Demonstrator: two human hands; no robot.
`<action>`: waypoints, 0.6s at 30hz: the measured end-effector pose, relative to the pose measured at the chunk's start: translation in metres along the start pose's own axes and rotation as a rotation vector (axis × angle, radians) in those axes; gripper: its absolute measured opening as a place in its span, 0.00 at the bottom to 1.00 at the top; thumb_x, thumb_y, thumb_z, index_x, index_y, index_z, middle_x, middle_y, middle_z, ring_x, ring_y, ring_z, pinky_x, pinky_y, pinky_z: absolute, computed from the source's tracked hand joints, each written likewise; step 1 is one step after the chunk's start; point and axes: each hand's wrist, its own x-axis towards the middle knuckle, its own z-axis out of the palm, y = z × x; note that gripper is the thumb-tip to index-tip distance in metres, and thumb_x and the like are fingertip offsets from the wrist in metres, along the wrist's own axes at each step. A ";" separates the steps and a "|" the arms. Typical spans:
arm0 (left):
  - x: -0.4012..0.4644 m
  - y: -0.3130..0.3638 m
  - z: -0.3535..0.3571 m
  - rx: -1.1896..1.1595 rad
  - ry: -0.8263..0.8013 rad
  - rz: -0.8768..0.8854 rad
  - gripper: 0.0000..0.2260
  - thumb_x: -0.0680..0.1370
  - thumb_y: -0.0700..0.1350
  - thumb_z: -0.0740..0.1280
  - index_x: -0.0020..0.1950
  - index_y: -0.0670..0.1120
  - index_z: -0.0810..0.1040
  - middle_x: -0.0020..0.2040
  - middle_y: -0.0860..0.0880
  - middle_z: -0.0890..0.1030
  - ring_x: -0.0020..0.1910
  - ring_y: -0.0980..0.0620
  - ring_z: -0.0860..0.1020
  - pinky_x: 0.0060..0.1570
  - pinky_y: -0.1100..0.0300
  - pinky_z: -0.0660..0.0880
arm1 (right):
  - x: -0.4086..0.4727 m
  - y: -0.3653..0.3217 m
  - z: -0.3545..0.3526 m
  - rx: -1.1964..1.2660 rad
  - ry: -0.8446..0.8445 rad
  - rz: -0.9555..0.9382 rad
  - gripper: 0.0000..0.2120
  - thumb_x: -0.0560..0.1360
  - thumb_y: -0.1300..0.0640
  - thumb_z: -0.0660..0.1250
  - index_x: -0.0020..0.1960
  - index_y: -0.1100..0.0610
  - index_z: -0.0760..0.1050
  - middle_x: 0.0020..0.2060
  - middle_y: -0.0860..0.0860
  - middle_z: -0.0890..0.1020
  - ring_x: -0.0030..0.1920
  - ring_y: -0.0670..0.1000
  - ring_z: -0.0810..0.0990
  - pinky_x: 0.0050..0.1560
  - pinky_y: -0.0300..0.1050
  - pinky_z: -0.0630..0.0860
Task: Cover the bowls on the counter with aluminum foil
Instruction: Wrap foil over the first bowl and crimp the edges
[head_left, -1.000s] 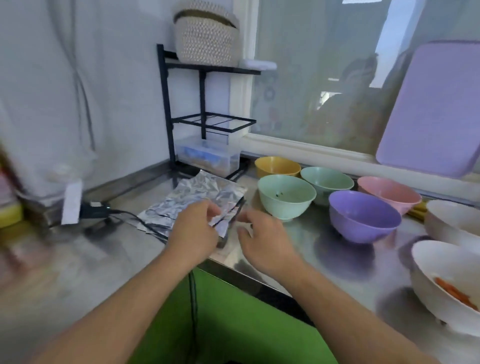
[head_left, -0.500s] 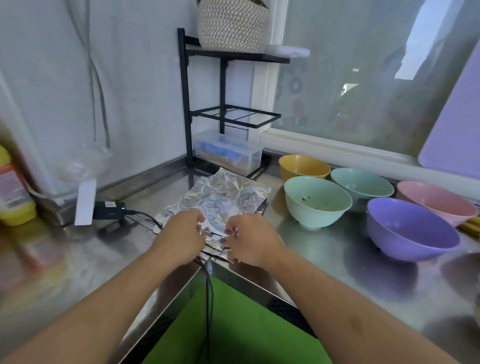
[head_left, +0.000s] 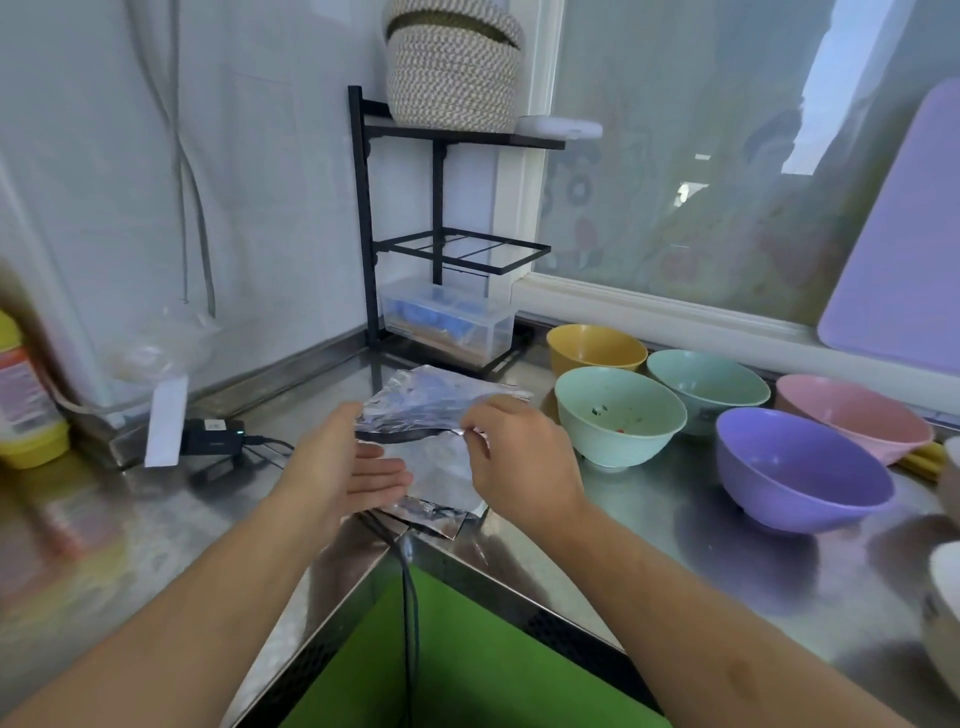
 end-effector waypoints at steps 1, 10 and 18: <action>0.001 0.000 -0.003 -0.047 0.013 -0.003 0.26 0.84 0.59 0.63 0.55 0.33 0.76 0.44 0.32 0.86 0.41 0.36 0.87 0.38 0.48 0.84 | -0.004 0.002 -0.003 0.039 0.038 0.008 0.05 0.77 0.60 0.70 0.49 0.51 0.84 0.47 0.47 0.81 0.43 0.55 0.82 0.36 0.49 0.79; -0.003 -0.008 -0.009 -0.133 -0.037 0.034 0.04 0.84 0.35 0.61 0.55 0.36 0.75 0.50 0.32 0.84 0.46 0.36 0.86 0.33 0.51 0.85 | -0.031 0.020 -0.028 0.292 -0.068 0.324 0.12 0.76 0.63 0.74 0.43 0.45 0.84 0.41 0.45 0.78 0.39 0.45 0.79 0.43 0.43 0.77; -0.010 -0.011 -0.019 0.013 -0.121 0.047 0.15 0.77 0.22 0.64 0.59 0.35 0.74 0.48 0.39 0.82 0.41 0.47 0.81 0.41 0.49 0.84 | -0.027 0.008 -0.045 1.261 -0.133 1.164 0.06 0.80 0.68 0.61 0.49 0.65 0.77 0.35 0.55 0.86 0.43 0.58 0.82 0.45 0.51 0.80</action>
